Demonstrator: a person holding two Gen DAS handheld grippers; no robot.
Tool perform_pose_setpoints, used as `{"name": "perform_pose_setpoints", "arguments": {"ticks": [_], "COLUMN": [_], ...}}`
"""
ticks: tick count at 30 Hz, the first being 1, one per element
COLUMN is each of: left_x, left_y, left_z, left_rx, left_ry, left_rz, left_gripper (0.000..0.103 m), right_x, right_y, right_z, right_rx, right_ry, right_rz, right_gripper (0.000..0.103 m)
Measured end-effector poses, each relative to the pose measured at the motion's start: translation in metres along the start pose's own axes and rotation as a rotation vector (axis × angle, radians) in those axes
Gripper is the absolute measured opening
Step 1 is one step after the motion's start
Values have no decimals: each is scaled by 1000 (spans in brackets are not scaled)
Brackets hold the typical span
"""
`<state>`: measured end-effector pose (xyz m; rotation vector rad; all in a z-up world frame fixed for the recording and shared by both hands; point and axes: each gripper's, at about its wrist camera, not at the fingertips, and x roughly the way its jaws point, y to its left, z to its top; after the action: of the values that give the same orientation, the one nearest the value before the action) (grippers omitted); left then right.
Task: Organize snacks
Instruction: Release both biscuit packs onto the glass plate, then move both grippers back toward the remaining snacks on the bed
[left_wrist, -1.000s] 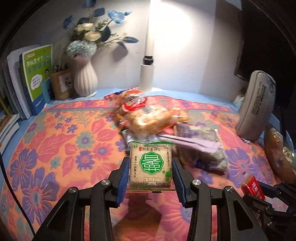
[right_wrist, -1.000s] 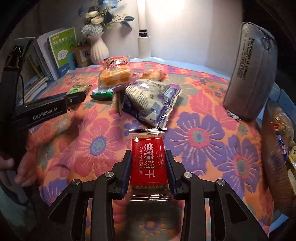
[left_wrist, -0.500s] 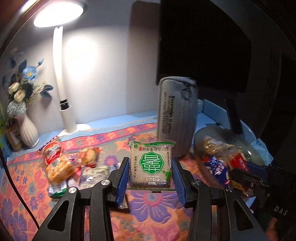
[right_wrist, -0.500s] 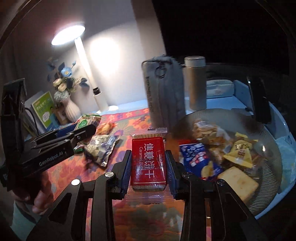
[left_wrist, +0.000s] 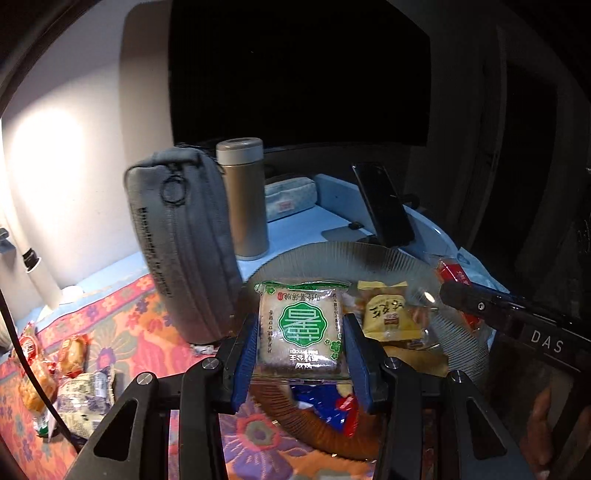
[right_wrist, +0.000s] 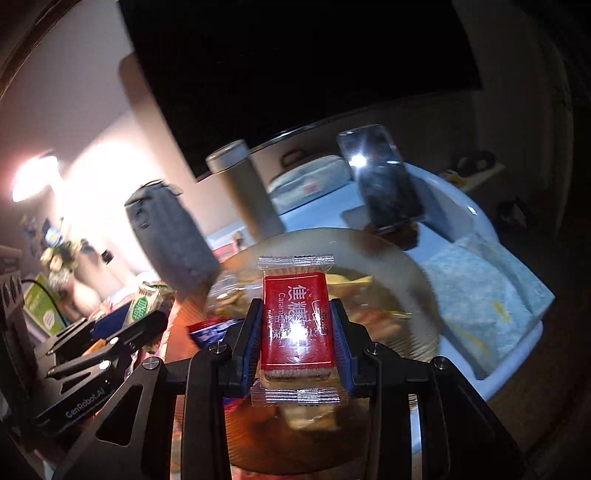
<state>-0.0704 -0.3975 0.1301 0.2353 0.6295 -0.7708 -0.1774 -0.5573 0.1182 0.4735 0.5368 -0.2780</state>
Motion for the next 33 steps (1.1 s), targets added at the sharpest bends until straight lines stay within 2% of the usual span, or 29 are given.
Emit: {"name": "perform_pose_setpoints", "arguments": {"ticks": [7, 8, 9, 11, 17, 22, 29, 33], "left_x": [18, 20, 21, 17, -1, -19, -53, -82], "left_y": [-12, -14, -13, -11, 9, 27, 63, 101], "left_z": [2, 2, 2, 2, 1, -5, -25, -40], "left_rx": [2, 4, 4, -1, -40, -64, -101, -152], "left_ry": [41, 50, 53, 31, 0, -21, -50, -75], "left_rz": [-47, -60, -63, -51, -36, -14, 57, 126], "left_gripper": [43, 48, 58, 67, 67, 67, 67, 67], "right_x": [8, 10, 11, 11, 6, 5, 5, 7], "right_y": [-11, -10, -10, -11, -8, 11, 61, 101], "right_z": [2, 2, 2, 3, 5, 4, -5, -16], "right_rx": [5, 2, 8, 21, 25, -9, -104, -182], "right_ry": [33, 43, 51, 49, 33, 36, 50, 64], "right_rz": [22, 27, 34, 54, 53, 68, 115, 156], "right_gripper": [36, 36, 39, 40, 40, 40, 40, 51]}}
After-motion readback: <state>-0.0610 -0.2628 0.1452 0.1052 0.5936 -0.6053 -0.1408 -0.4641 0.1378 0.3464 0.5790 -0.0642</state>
